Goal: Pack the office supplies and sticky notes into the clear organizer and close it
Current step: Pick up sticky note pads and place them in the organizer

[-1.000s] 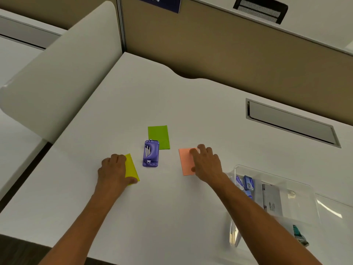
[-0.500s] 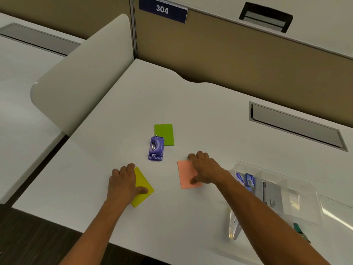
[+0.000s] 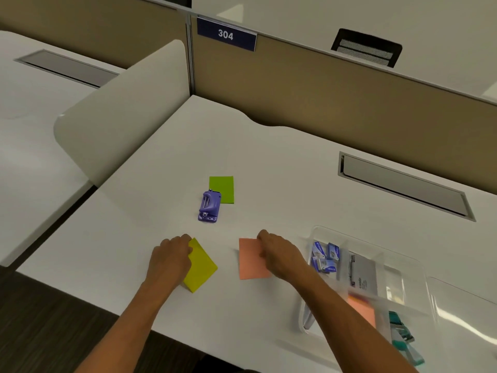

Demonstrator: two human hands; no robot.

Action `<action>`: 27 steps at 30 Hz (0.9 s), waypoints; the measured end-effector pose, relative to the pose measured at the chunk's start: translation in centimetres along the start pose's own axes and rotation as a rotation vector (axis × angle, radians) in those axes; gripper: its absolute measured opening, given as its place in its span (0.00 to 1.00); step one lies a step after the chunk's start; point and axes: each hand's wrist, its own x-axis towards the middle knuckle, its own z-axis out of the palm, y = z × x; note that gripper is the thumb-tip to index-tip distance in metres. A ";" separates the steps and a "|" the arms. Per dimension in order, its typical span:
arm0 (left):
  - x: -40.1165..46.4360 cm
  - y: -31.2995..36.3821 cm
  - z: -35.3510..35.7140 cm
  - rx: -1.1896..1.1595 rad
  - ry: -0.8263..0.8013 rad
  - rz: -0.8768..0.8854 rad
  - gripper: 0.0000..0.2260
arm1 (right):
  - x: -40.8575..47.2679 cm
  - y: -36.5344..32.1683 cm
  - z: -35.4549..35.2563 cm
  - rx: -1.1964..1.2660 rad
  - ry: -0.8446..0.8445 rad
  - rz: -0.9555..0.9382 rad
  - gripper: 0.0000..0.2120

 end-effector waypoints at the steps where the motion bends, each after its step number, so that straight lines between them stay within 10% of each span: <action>1: -0.2 0.6 -0.2 -0.022 0.003 0.001 0.10 | -0.6 0.2 0.0 0.019 0.012 -0.012 0.13; 19: -4.0 13.0 -2.7 -0.496 0.023 0.097 0.03 | -10.7 8.3 -3.3 0.446 0.315 0.129 0.20; 27: -6.2 19.5 -0.9 -0.636 -0.101 0.160 0.19 | -16.5 13.7 -3.5 0.486 0.403 0.266 0.20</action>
